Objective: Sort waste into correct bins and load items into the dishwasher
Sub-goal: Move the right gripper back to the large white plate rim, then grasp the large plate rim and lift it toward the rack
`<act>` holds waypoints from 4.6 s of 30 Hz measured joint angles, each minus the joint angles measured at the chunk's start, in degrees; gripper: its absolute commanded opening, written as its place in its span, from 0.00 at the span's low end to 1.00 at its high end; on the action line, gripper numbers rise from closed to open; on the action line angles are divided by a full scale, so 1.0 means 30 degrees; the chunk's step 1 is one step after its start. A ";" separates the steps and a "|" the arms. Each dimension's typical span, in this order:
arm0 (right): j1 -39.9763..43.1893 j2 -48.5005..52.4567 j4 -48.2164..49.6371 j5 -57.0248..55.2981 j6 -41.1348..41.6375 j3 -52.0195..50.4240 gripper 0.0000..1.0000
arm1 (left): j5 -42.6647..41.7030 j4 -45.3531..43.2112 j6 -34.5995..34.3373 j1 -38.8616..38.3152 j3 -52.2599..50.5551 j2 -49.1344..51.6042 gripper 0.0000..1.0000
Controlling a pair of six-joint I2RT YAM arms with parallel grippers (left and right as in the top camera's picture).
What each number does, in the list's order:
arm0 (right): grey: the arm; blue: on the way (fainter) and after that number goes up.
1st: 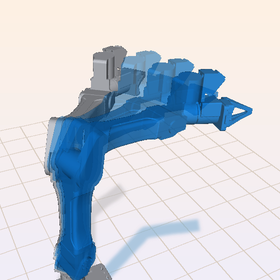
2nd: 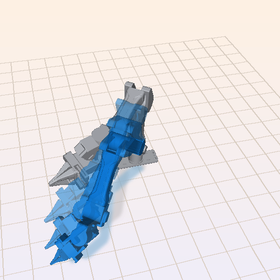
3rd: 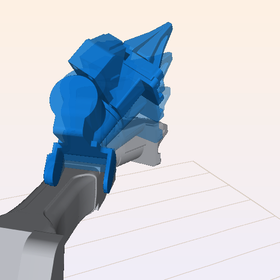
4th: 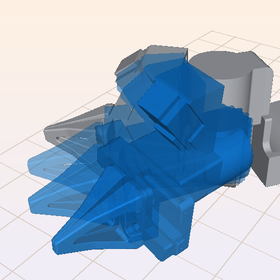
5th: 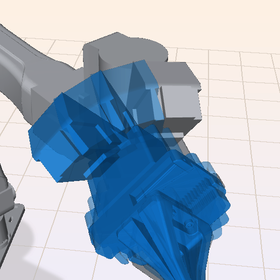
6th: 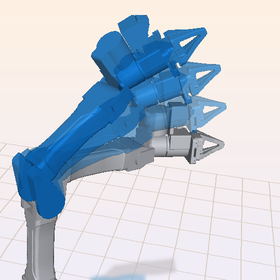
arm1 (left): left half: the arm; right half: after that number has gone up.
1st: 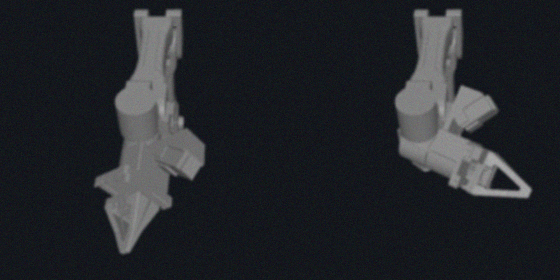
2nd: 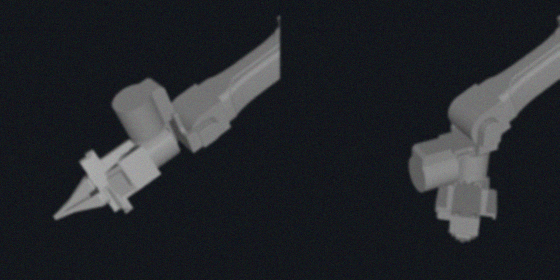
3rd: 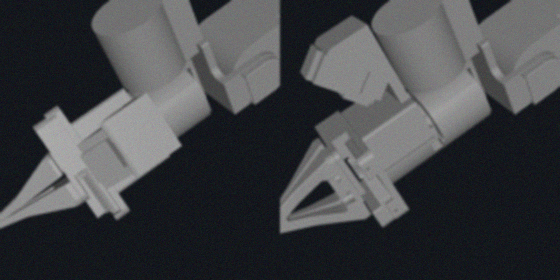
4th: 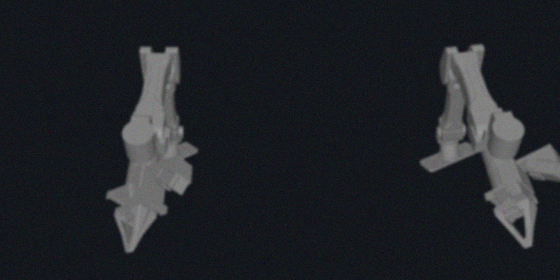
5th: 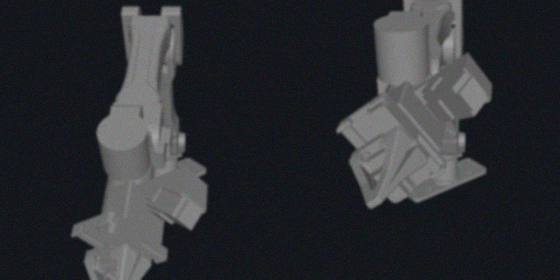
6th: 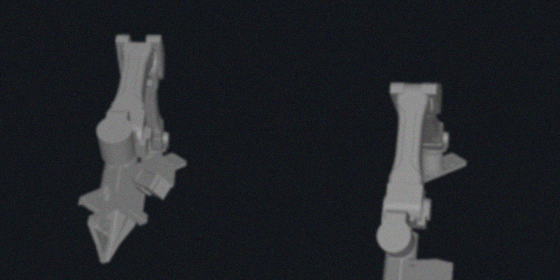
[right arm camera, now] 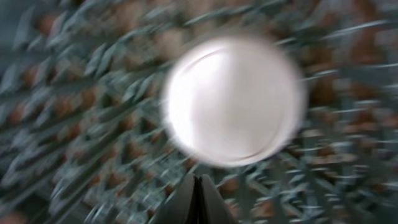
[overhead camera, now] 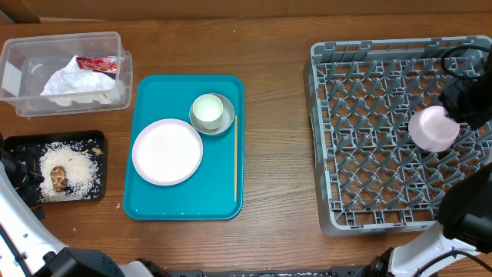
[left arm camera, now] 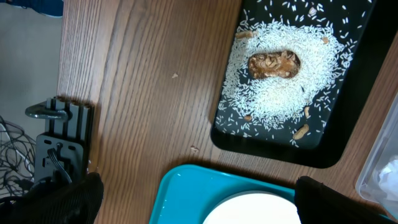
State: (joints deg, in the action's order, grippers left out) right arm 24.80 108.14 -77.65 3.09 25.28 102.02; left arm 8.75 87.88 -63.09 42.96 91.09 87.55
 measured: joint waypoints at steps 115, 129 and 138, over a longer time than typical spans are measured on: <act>-2.7081 0.4794 0.8466 -0.1253 0.8451 -0.0029 0.42 | 0.0000 0.0000 0.0000 0.0000 0.0000 0.0000 1.00; -2.8188 0.6149 0.9355 -0.2565 1.4018 -0.0044 0.47 | 0.0000 0.0000 0.0000 0.0000 0.0000 0.0000 1.00; -2.8188 0.7162 0.9369 -0.3191 1.5132 -0.0044 0.47 | -0.0007 0.0000 0.0000 0.0000 0.0000 0.0000 1.00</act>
State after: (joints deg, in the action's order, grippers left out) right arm -59.77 129.62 -49.54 -6.48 70.67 101.89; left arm 8.73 87.88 -63.09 42.96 91.09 87.55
